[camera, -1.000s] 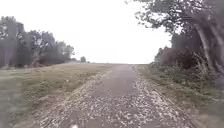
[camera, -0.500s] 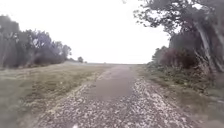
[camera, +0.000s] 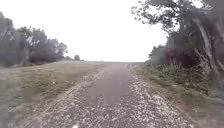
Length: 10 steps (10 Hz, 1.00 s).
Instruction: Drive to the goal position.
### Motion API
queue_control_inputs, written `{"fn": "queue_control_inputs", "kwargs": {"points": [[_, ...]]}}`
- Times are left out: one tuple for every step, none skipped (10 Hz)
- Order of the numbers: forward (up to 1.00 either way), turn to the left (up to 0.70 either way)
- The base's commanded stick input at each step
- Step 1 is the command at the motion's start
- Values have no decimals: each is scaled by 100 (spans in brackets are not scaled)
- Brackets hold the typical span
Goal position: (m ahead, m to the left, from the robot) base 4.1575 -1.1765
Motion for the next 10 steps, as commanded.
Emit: {"fn": "queue_control_inputs", "kwargs": {"points": [[45,-11],[45,-3],[45,0],[45,0],[45,0],[45,0],[45,0],[45,0],[45,0],[45,0]]}}
